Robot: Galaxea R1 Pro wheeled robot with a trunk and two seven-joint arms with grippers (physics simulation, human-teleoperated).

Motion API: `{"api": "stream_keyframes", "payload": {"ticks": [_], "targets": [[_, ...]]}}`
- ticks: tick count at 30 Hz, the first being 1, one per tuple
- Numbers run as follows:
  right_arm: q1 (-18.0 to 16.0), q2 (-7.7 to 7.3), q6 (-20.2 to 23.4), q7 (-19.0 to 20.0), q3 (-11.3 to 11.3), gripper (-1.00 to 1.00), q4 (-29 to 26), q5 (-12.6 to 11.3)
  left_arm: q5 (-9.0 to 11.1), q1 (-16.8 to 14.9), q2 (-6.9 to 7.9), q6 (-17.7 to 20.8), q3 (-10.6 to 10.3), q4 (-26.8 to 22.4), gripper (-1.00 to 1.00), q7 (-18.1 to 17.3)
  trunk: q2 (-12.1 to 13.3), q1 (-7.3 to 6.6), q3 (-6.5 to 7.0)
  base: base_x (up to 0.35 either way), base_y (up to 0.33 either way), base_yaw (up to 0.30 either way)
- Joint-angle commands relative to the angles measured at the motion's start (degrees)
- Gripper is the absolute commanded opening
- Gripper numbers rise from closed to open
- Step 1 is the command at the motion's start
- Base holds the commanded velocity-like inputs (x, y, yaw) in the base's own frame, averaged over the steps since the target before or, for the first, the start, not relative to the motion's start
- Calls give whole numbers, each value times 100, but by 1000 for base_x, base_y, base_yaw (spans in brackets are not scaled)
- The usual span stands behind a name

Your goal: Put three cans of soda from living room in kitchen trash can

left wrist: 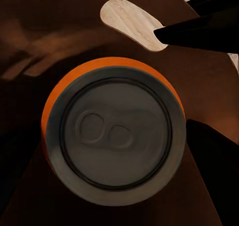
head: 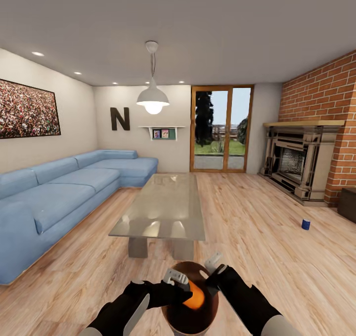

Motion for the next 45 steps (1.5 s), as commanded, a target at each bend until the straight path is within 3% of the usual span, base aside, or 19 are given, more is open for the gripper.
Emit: {"api": "stream_keyframes", "payload": {"ticks": [1, 30, 45], "targets": [[-2, -8, 1, 39, -4, -100, -20, 8, -1, 0, 0, -1, -1, 0, -100, -2, 0, 0, 1, 0, 0, 0], [-2, -161, 8, 262, -39, -100, -257, 8, 25, -8, 15, -1, 11, -14, -100, 6, 0, 0, 1, 0, 0, 0], [5, -383, 198, 488, -37, -100, -598, 1, 25, -11, 18, -1, 14, -17, -100, 7, 0, 0, 1, 0, 0, 0]]}}
